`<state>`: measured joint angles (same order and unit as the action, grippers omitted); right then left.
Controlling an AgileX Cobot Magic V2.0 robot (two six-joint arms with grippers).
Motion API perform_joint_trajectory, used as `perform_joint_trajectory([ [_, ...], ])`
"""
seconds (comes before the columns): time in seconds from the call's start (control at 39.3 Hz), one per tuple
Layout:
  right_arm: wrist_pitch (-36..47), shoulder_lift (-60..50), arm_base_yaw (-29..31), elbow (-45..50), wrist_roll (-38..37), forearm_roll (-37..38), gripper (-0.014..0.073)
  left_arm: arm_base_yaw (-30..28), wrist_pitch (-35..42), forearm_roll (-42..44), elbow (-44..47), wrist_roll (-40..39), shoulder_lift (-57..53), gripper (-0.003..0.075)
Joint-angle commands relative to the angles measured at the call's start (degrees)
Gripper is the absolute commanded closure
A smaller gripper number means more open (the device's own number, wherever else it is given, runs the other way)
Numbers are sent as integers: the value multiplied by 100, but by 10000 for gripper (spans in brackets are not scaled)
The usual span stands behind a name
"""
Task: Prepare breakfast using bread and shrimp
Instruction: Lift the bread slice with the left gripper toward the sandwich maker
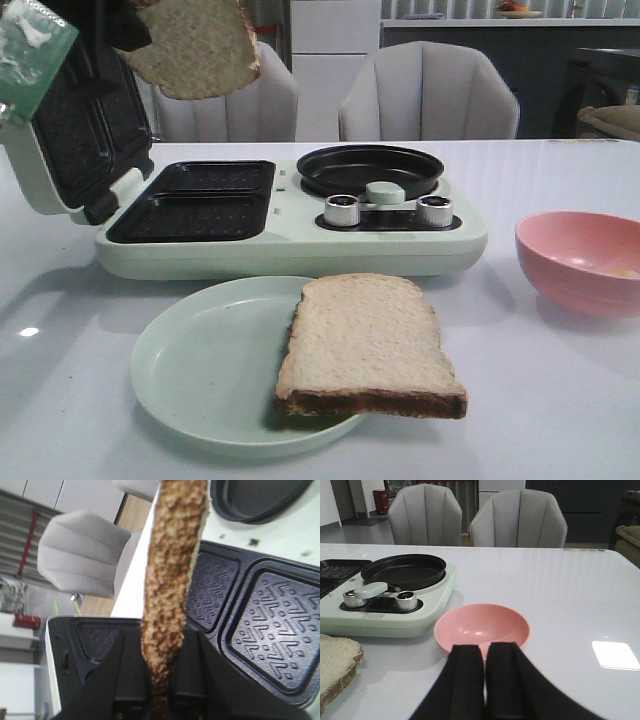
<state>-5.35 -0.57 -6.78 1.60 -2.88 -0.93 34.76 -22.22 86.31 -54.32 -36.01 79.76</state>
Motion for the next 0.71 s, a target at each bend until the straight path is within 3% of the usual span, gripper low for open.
perform_joint_trajectory([
  [0.0, 446, -124, 32, -101, 11, 93, 408, -243, 98, 203, -296, -238, -68, 606],
  [0.15, 446, -124, 32, -101, 11, 93, 408, -343, 120, 203, -639, -166, 298, 606],
  [0.23, 446, -124, 32, -101, 11, 93, 408, -343, 186, 172, -863, 243, 609, 606],
  [0.38, 446, -124, 32, -101, 11, 93, 408, -343, 149, -369, -1381, 1210, 1219, 606],
  [0.69, 446, -124, 32, -101, 11, 93, 408, -455, 69, -1424, -2345, 2152, 2196, 606],
])
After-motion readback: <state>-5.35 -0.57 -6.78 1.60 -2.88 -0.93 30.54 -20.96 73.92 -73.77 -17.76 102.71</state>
